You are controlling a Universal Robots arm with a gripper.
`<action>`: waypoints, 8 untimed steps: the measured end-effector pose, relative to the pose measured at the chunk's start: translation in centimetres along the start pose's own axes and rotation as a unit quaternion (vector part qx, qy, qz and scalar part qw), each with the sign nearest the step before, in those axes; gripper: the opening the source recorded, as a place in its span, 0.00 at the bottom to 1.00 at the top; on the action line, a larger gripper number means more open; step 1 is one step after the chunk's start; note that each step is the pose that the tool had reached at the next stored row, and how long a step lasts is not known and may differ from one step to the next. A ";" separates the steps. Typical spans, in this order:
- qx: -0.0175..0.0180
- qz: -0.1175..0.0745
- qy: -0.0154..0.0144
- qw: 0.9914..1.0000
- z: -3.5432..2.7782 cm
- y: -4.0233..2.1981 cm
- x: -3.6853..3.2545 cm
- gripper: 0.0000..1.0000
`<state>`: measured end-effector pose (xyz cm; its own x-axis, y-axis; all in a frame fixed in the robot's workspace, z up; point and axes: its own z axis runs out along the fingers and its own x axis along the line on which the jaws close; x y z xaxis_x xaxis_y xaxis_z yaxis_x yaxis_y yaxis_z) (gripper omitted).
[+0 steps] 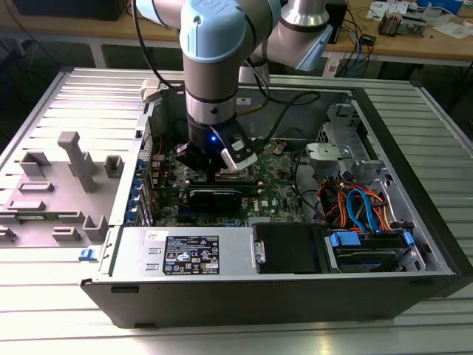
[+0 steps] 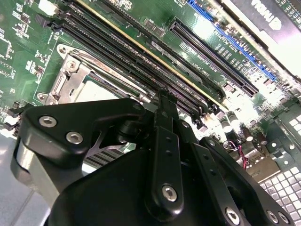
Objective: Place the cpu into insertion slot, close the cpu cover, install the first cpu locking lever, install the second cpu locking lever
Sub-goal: 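Install the second cpu locking lever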
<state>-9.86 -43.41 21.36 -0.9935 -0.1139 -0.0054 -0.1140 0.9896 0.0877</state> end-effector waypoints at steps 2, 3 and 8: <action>-0.001 0.000 0.000 1.000 0.12 -0.01 0.02 0.11; -0.001 0.000 0.000 1.000 0.20 -0.02 0.10 0.11; -0.006 0.000 -0.002 1.000 0.39 -0.02 0.17 0.11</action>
<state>-10.03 -43.41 20.97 -0.9935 -0.1137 -0.0098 -0.1141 0.9885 0.0996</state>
